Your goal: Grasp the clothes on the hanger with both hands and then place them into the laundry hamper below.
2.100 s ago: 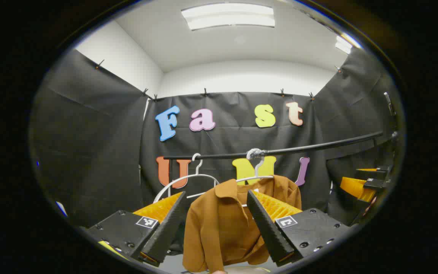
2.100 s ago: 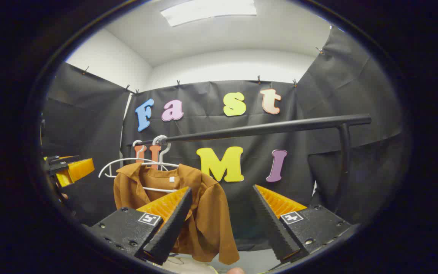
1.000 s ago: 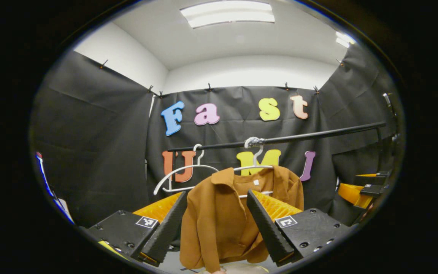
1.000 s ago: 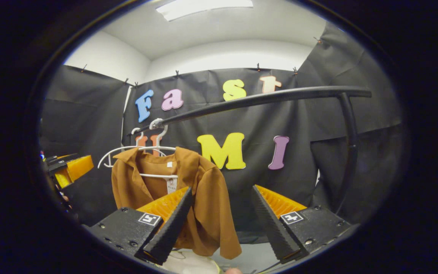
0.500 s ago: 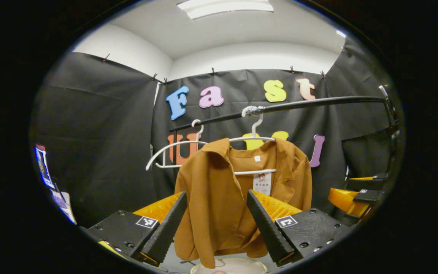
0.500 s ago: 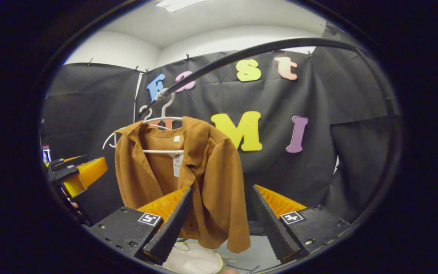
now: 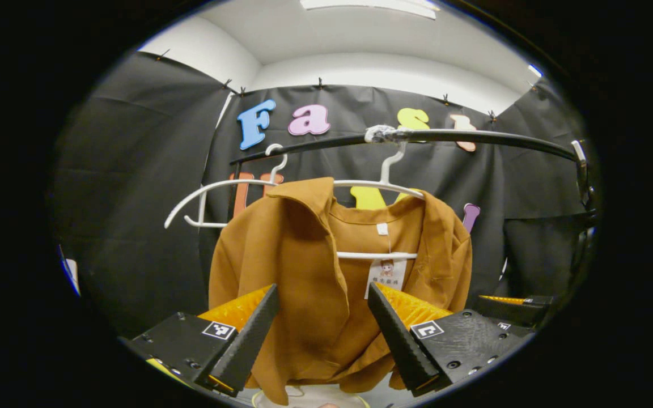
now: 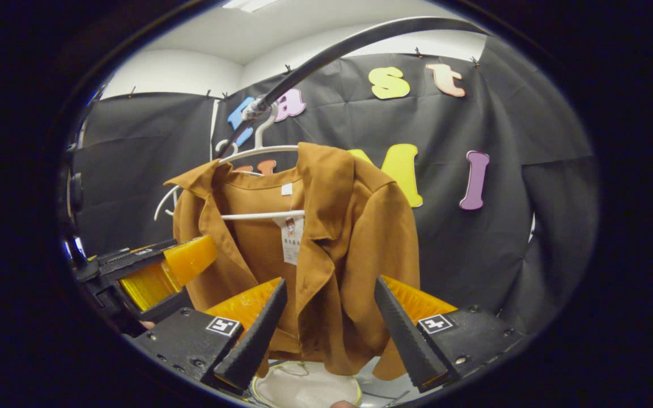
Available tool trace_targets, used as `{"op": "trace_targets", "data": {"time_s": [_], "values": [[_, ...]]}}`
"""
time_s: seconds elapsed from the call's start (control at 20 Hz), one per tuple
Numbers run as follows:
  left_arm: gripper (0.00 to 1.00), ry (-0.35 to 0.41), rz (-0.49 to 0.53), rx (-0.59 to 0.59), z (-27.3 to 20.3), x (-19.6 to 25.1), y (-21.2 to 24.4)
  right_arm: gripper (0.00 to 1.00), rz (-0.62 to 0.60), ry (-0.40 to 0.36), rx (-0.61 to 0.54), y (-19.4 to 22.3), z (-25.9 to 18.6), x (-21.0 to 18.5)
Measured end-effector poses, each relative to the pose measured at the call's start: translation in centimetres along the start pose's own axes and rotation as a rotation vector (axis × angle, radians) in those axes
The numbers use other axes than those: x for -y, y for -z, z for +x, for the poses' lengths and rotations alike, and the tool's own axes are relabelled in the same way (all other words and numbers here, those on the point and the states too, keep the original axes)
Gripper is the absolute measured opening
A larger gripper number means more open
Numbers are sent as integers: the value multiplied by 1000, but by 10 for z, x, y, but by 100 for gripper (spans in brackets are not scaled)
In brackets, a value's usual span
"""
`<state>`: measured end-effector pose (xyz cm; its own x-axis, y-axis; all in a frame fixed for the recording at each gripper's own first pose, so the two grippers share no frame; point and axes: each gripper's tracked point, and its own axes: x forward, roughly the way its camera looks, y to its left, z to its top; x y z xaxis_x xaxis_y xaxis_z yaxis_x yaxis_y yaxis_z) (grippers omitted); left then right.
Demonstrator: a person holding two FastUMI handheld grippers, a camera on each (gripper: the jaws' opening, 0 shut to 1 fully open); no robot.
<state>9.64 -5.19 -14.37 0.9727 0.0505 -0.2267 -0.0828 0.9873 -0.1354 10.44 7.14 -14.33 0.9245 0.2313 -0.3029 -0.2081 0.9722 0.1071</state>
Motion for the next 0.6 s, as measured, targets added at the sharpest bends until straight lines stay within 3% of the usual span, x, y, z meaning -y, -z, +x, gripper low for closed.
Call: {"op": "trace_targets", "data": {"time_s": [0.2, 0.4, 0.5, 0.6], "values": [[100, 15, -41, -46, 33, -7, 7, 99, 69, 19, -20, -8, 38, -2], [97, -26, -52, -78, 57, -22, 16, 93, 137, 38, -31, -14, 67, -5], [100, -50, -56, -76, 66, -29, 16, 98, 160, 39, -16, -22, 78, -8], [95, -60, -53, -69, 71, -31, 16, 92, 177, 62, -13, -25, 86, -3]]}}
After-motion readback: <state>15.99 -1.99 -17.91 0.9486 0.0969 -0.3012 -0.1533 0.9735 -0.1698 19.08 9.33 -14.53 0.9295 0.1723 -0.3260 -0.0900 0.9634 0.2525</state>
